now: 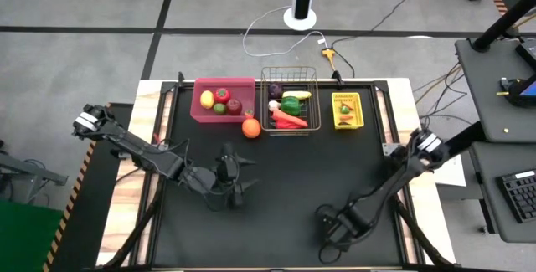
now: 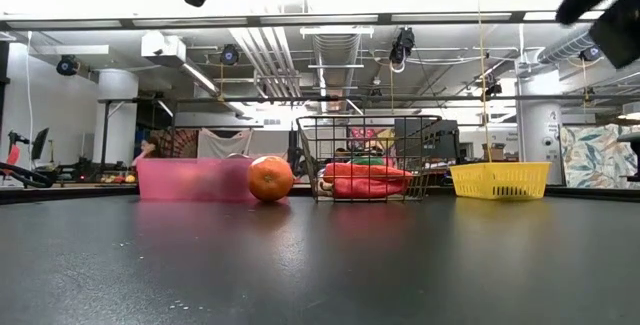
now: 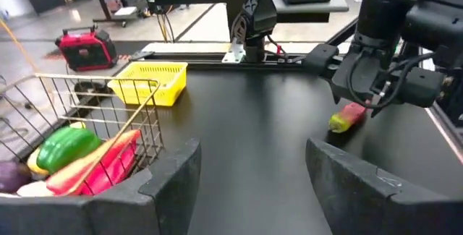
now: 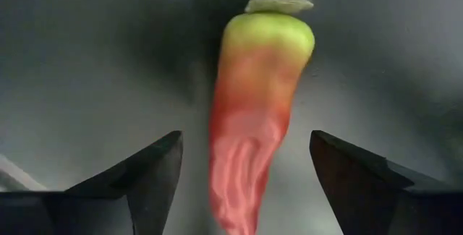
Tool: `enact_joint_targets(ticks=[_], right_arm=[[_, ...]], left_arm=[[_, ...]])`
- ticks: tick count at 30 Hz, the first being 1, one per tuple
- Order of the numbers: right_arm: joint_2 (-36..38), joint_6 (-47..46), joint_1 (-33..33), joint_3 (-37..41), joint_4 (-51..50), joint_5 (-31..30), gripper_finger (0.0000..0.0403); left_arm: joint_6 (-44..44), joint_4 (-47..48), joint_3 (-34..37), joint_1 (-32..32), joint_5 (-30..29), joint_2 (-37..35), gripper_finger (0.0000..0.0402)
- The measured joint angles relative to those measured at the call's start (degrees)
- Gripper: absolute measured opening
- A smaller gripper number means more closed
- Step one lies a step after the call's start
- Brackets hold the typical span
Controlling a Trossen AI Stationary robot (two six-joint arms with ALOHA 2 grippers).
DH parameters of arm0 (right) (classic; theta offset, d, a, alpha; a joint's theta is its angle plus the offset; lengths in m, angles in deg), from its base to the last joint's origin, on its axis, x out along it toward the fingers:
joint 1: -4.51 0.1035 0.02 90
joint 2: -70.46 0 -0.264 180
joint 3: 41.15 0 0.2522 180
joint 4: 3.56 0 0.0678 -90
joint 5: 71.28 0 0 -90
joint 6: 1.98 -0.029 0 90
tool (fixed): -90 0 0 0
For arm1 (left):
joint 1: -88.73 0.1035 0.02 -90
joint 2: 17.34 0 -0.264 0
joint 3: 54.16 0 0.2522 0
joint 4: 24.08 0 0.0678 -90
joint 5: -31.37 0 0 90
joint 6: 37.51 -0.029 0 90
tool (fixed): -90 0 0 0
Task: Sort produce into baskets
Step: Put the big red chili pepper into the gold mesh basket
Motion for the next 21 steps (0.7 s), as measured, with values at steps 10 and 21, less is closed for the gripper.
enact_joint_targets(ticks=[10,21], right_arm=[[-5.2,-2.4,0.0,-2.6,0.1,-0.1,0.0236],[-3.2,-0.4,-0.1,-9.3,0.0,-7.6,0.0105]], left_arm=[[-10.1,-1.1,0.0,0.1,-0.3,0.0,0.0231],[-12.4,-1.8,0.0,0.1,-0.4,0.0,0.0231]])
